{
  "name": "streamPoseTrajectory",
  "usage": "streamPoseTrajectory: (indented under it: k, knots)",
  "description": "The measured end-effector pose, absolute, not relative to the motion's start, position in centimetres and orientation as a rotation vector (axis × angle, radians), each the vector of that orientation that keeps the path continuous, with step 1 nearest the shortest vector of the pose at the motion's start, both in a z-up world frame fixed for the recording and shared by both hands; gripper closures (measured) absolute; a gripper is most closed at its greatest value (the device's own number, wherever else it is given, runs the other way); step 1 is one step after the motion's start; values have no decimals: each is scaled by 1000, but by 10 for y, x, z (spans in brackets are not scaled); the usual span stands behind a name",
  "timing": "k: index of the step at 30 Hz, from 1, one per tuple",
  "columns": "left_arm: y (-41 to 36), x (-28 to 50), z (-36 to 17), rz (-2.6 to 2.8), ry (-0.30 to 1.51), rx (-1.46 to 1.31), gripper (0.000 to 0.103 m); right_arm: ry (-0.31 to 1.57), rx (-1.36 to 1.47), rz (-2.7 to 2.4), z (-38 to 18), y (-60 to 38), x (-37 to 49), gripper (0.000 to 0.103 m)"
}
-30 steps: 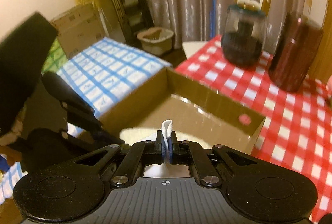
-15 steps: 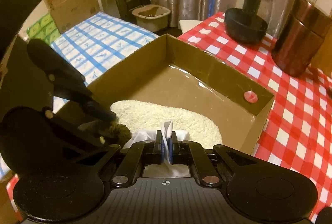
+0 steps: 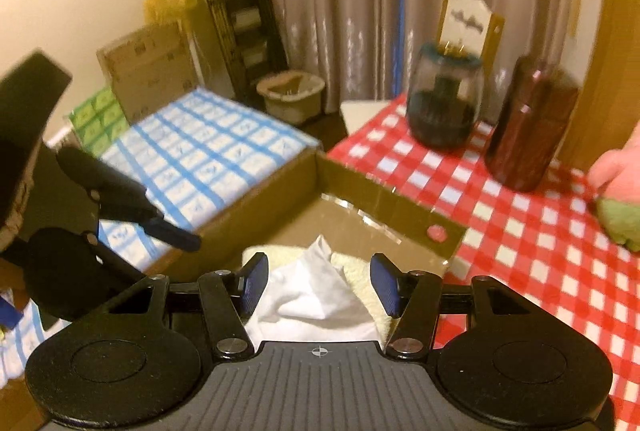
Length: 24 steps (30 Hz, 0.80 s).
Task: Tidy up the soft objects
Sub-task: 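Carry the white cloth and hair tie over the tray and open both grippers, then move both grippers back toward the blue face mask and paper towel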
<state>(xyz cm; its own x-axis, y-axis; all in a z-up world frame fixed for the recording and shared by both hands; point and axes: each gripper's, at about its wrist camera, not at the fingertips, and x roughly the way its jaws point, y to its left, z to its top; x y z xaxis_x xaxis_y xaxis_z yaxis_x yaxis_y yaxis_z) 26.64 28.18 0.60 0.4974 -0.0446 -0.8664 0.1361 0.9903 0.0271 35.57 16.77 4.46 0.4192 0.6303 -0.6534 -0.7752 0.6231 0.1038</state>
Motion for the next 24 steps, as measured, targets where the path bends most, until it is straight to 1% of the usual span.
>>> streamPoseTrajectory:
  k: [6, 10, 15, 17, 19, 24]
  knots:
    - [261, 232, 32, -74, 981, 35, 50, 661, -158, 866, 81, 125, 321, 45]
    - [241, 211, 46, -61, 942, 24, 39, 633, -142, 839, 96, 95, 297, 45]
    - [214, 190, 56, -50, 901, 5, 32, 613, -116, 782, 107, 53, 267, 43]
    - [204, 183, 60, -46, 884, -2, 22, 613, -102, 758, 107, 34, 257, 41]
    - [192, 174, 63, -50, 866, 6, 19, 621, -89, 735, 106, 18, 251, 40]
    - [167, 154, 66, -48, 822, -9, 16, 647, -49, 672, 98, -24, 237, 38]
